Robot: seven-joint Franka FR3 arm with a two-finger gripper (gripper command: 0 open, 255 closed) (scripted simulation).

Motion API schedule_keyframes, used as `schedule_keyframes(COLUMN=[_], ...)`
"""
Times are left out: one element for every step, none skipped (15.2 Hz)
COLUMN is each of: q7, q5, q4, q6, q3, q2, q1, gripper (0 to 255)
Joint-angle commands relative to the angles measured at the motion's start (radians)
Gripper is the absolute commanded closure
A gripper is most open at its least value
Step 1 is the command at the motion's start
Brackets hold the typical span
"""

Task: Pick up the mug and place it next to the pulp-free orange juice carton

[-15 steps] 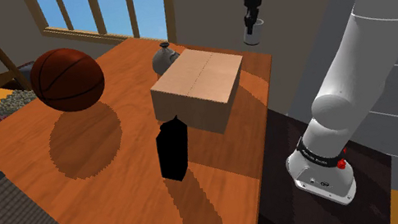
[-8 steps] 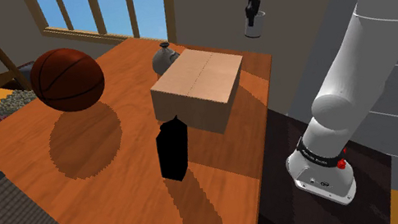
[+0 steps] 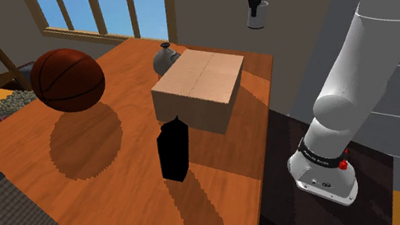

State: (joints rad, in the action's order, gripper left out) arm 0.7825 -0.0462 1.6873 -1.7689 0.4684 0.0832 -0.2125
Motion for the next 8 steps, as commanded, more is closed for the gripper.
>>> schedule_keyframes(q7=[0.001,0.003,0.004,0.005,0.007,0.008,0.010,0.012], q5=[0.000,0.001,0.002,0.002,0.003,0.005,0.006,0.007], q4=[-0.029,-0.043,-0.058,-0.074,-0.089,-0.105,-0.122,-0.139], q6=[0.029,0.042,0.056,0.070,0.084,0.098,0.112,0.126], q3=[0.000,0.000,0.000,0.001,0.001,0.001,0.002,0.002], q2=[0.000,0.001,0.003,0.004,0.006,0.008,0.011,0.014], q1=[0.000,0.000,-0.001,-0.001,-0.002,-0.002,-0.003,-0.004], gripper=[255,255,255,255,255,255,255,255])
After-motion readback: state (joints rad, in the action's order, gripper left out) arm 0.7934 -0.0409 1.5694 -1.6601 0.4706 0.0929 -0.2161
